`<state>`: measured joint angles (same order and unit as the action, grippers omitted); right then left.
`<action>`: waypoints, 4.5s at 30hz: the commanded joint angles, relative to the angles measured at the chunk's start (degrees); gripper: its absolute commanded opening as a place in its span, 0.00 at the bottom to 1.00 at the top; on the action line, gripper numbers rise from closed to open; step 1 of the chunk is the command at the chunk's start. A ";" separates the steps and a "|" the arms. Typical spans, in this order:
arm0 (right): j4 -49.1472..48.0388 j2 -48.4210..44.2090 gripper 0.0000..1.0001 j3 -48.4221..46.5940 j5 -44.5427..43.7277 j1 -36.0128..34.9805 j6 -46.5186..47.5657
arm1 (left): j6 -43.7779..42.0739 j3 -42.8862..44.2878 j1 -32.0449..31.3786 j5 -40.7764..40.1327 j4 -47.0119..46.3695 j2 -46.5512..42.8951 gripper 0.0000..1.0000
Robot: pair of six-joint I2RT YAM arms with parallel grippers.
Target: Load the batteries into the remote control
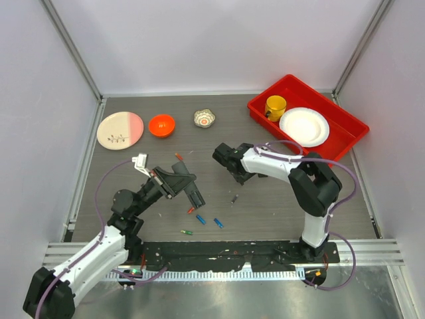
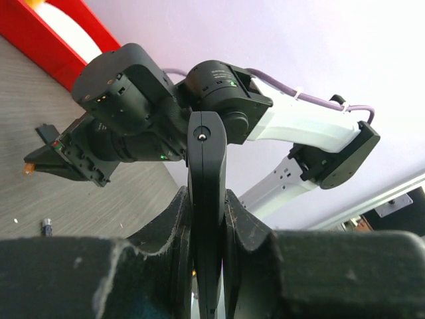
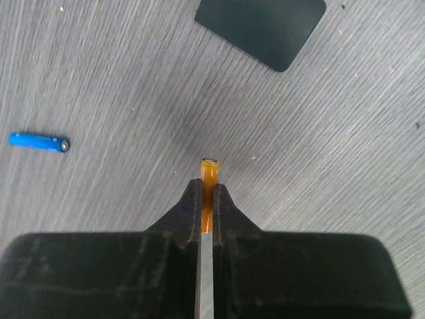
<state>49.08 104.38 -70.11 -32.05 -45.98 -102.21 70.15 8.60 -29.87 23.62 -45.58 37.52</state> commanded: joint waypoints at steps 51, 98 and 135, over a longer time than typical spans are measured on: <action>-33.70 -10.07 0.79 12.28 14.21 0.89 87.97 | -3.70 -1.13 0.25 1.61 6.56 -3.42 0.00; -38.44 -14.19 0.01 21.84 16.50 4.67 69.82 | -2.56 -3.50 0.16 -1.29 5.42 -3.33 0.00; -6.71 -2.34 0.45 9.37 -6.37 -1.49 4.29 | -2.03 -3.77 0.25 -4.81 5.94 -2.45 0.00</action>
<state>40.01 101.43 -60.01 -39.11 -47.77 -100.03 68.55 4.97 -29.87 19.18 -37.85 35.14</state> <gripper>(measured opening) 0.497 0.214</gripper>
